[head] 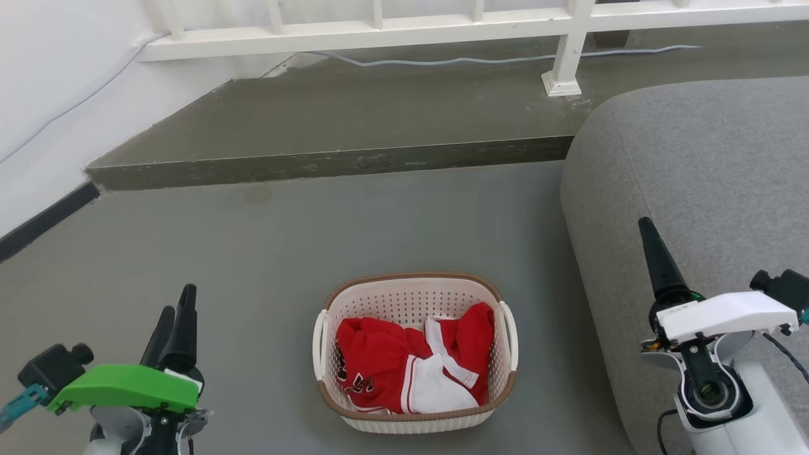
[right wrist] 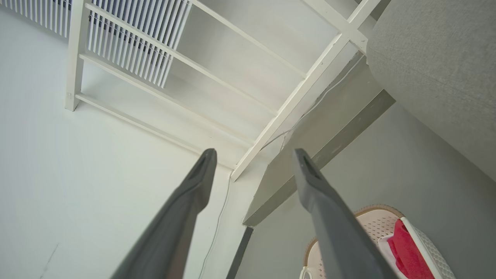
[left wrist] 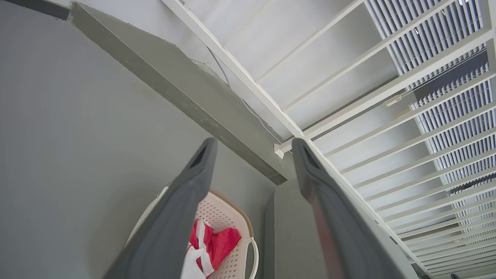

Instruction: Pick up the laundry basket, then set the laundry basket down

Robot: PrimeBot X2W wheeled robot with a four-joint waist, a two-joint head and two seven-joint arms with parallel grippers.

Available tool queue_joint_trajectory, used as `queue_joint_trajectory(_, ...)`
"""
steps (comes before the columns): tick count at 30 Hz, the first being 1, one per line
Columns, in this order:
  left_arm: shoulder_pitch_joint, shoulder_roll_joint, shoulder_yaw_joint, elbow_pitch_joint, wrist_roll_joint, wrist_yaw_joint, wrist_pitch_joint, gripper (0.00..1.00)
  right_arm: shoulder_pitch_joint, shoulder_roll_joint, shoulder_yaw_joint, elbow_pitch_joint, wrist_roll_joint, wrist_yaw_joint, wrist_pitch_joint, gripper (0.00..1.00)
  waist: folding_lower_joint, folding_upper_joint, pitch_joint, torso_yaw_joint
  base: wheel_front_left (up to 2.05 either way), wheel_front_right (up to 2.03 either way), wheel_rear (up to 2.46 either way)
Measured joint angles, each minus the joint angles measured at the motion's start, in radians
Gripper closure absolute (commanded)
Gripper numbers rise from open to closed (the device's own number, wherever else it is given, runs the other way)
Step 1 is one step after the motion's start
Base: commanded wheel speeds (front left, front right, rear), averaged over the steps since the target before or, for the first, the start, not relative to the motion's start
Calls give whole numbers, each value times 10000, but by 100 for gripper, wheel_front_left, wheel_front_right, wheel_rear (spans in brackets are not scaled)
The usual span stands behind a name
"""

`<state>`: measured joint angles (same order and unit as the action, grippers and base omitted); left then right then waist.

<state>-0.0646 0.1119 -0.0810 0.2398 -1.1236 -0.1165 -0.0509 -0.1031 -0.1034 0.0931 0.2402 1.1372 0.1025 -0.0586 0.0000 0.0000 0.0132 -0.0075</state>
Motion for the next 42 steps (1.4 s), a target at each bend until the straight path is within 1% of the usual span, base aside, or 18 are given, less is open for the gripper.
queue_joint_trajectory(1,-16,4,-23,-23,207,42,-44,0,-8,-31,69,-2,-196,-4,-44,0,0,0,2,-4,0,0,0)
queue_joint_trajectory(5,-75,13,-161,-136,876,130,-163,0,-118,-115,201,-27,-959,-253,-153,0,0,0,13,-20,0,0,0)
queue_joint_trajectory(9,-89,21,-196,-221,1505,293,-297,0,-171,-180,382,-79,-1657,-431,-293,0,0,0,24,-31,0,0,0)
queue_joint_trajectory(12,-95,21,-234,-261,1868,303,-389,0,-174,-203,537,-86,-2144,-529,-359,0,0,0,30,-37,0,0,0)
queue_joint_trajectory(14,-105,17,-286,-295,2186,384,-472,0,-195,-236,667,-86,-2437,-612,-437,0,0,0,35,-40,0,0,0)
queue_joint_trajectory(16,-115,17,-334,-320,2387,387,-487,0,-230,-244,777,-90,-2734,-619,-468,0,0,0,42,-42,0,0,0)
queue_joint_trajectory(19,-129,12,-426,-347,2790,389,-573,0,-320,-242,894,-94,-3066,-792,-566,0,0,0,51,-47,0,0,0)
queue_joint_trajectory(22,-131,-8,-493,-391,3083,391,-698,0,-327,-240,1024,-96,-3442,-882,-662,0,0,0,58,-52,0,0,0)
queue_joint_trajectory(28,-142,-31,-545,-495,3820,466,-886,0,-335,-240,1221,-94,-4153,-1032,-872,0,0,0,57,-65,0,0,0)
queue_joint_trajectory(33,-188,-58,-589,-550,4399,466,-1072,0,-393,-242,1406,-98,-4752,-1060,-993,0,0,0,61,-80,0,0,0)
queue_joint_trajectory(34,-189,-63,-594,-560,4541,466,-1087,0,-413,-244,1438,-102,-4853,-1129,-997,0,0,0,63,-84,0,0,0)
queue_joint_trajectory(37,-221,-90,-633,-606,4964,466,-1198,0,-545,-245,1542,-150,-5342,-1149,-1135,0,0,0,85,-99,0,0,0)
queue_joint_trajectory(39,-251,-98,-642,-639,5250,466,-1275,0,-560,-249,1613,-171,-5545,-1227,-1187,0,0,0,98,-106,0,0,0)
queue_joint_trajectory(42,-297,-117,-660,-694,5557,466,-1367,0,-572,-259,1718,-178,-5940,-1233,-1306,0,0,0,115,-112,0,0,0)
